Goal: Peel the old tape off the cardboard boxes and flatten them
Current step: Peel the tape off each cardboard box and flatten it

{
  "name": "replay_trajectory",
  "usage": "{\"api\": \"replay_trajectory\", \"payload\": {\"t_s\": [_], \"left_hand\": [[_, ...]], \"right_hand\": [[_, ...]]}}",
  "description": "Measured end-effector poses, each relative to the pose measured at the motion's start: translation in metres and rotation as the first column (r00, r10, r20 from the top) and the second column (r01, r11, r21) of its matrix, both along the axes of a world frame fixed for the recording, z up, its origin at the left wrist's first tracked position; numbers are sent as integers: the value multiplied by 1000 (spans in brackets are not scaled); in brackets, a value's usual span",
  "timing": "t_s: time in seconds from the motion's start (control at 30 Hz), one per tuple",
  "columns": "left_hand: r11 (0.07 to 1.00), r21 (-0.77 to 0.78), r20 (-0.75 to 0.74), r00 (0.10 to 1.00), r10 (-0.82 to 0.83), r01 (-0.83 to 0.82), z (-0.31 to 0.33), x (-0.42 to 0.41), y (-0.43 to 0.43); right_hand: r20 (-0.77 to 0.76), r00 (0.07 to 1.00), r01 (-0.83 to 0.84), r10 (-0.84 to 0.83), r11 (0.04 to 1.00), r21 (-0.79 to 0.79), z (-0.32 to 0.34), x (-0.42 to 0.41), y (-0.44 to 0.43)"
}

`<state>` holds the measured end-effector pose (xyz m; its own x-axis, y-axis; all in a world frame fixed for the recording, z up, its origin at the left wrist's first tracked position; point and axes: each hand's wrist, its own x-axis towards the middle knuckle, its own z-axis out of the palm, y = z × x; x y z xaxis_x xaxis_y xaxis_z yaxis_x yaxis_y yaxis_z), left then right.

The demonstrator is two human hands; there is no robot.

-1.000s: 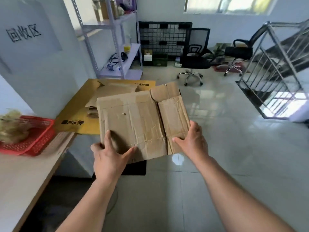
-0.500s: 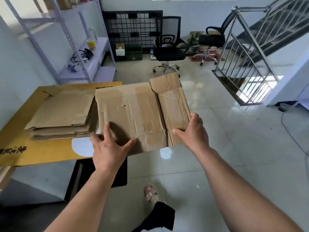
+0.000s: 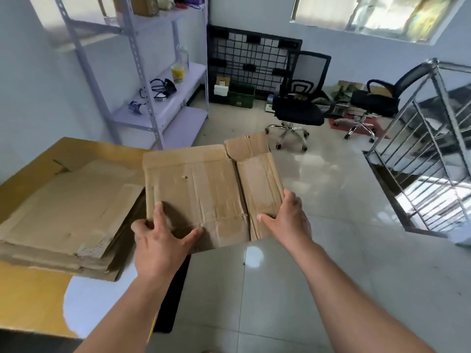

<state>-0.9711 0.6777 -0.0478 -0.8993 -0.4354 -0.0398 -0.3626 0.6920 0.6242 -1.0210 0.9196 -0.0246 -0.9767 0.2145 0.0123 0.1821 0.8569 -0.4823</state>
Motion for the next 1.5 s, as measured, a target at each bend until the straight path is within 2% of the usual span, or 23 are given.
{"api": "replay_trajectory", "payload": {"t_s": [0.1, 0.23, 0.43, 0.53, 0.6, 0.67, 0.77, 0.93, 1.07, 1.2, 1.27, 1.33, 1.4, 1.5], "left_hand": [[996, -31, 47, 996, 80, -78, 1, -18, -16], [973, -15, 31, 973, 229, -228, 2, -29, -46], [872, -15, 35, 871, 490, -490, -1, -39, -88], [810, -38, 50, 809, 586, -585, -2, -46, -100], [717, -50, 49, 716, 697, -695, -3, -54, -109], [694, -80, 67, 691, 720, -716, -2, -55, -111], [565, -115, 114, 554, 825, -817, -4, -70, -112], [425, -138, 180, 400, 899, -894, -13, -84, -104], [375, -122, 265, 334, 904, -919, -32, -88, -101], [353, -53, 345, 314, 884, -934, -50, -84, -103], [362, -129, 357, 297, 886, -923, -54, -84, -105], [413, -273, 366, 304, 880, -869, -57, -88, -108], [508, -330, 382, 380, 843, -796, -59, -96, -116], [710, -321, 428, 573, 699, -627, -60, -113, -133]], "right_hand": [[10, 997, -72, 72, 997, -10, -4, -38, -20], [8, 975, -224, 224, 975, -17, -7, -87, -63], [34, 870, -492, 493, 870, -25, -17, -160, -145], [51, 795, -603, 604, 797, -42, -20, -189, -181], [74, 696, -713, 714, 700, -38, -27, -217, -215], [63, 667, -742, 742, 670, -30, -29, -227, -232], [89, 538, -839, 838, 543, -37, -37, -255, -264], [146, 378, -924, 914, 382, -1, -52, -281, -291], [251, 289, -957, 924, 281, 71, -67, -291, -303], [305, 248, -962, 919, 199, 185, -78, -295, -307], [259, 207, -964, 943, 152, 219, -79, -295, -313], [233, 124, -972, 965, 71, 224, -79, -290, -324], [230, 31, -976, 973, -20, 216, -78, -281, -340], [212, -83, -974, 974, -124, 191, -81, -265, -367]]}}
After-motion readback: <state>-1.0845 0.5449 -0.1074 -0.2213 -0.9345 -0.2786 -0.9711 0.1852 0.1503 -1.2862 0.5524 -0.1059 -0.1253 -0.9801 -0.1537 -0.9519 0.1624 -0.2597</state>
